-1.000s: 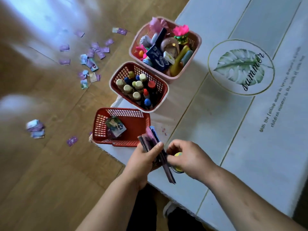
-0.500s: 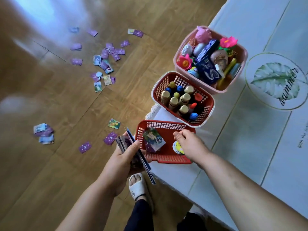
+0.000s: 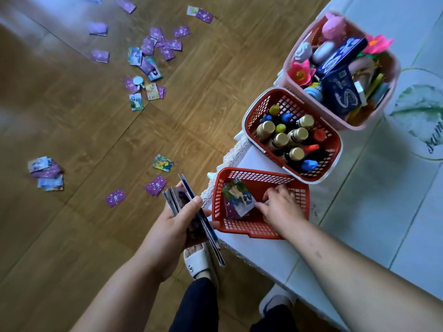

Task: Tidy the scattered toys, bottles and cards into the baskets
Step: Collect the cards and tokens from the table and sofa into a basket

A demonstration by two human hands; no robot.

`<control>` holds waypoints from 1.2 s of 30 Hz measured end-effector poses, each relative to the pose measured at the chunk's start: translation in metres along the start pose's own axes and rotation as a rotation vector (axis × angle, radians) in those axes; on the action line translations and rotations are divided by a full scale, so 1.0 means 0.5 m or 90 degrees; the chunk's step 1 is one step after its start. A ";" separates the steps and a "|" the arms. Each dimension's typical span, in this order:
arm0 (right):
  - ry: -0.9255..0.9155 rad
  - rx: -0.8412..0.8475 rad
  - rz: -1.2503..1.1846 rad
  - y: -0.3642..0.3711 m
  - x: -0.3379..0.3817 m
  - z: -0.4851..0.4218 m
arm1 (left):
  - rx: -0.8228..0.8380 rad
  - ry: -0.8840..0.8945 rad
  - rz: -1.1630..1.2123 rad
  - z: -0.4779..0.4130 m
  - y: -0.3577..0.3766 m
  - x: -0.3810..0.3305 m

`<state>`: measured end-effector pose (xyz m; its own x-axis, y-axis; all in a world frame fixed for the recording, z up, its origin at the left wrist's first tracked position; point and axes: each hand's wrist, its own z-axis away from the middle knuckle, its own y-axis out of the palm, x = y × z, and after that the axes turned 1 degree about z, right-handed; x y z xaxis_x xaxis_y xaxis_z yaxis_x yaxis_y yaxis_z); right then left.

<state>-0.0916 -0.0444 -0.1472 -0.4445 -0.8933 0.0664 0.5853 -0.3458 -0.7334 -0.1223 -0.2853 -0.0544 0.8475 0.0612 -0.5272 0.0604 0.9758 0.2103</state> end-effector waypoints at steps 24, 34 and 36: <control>0.122 0.147 -0.257 -0.010 0.122 0.024 | -0.027 0.020 0.006 -0.019 -0.011 0.021; -0.214 0.400 -0.645 -0.152 0.108 0.155 | -0.056 0.131 -0.021 -0.022 0.007 0.018; -0.288 0.400 -0.486 -0.167 0.120 0.191 | -0.067 0.150 -0.020 -0.022 0.021 0.014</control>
<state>-0.1024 -0.0965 -0.0177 -0.6232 -0.3586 0.6950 0.5599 -0.8250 0.0764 -0.1217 -0.2725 -0.0650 0.6987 0.0658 -0.7124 0.0193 0.9937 0.1107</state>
